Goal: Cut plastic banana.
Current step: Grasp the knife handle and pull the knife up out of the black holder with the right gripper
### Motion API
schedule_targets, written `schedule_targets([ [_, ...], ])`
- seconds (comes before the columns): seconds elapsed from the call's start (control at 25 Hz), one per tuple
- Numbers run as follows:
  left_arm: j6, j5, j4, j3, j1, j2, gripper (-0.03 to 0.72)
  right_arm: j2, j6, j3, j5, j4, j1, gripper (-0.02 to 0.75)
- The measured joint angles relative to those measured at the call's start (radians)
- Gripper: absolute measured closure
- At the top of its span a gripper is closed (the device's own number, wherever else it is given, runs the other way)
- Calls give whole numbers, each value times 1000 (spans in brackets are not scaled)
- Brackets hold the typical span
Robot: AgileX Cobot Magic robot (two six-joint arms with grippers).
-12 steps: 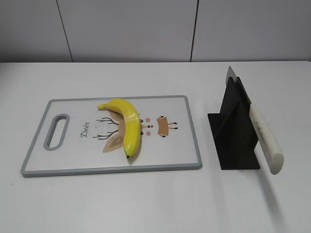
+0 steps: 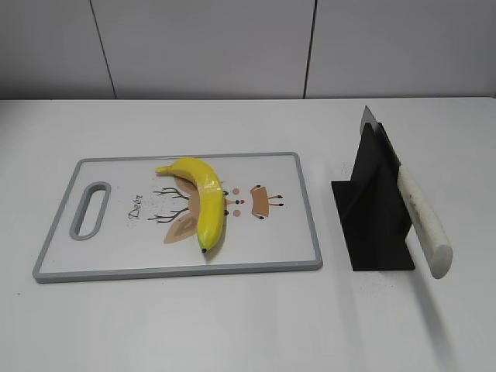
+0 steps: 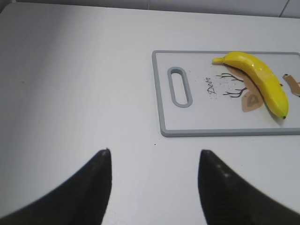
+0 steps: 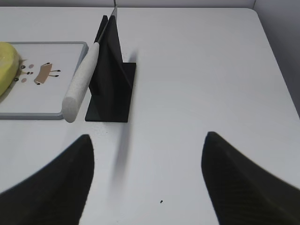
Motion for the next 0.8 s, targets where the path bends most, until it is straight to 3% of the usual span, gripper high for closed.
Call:
schedule_targets([
  [0.8, 0, 0, 0, 0, 0, 0, 136, 0, 0, 0, 0, 4, 0, 188],
])
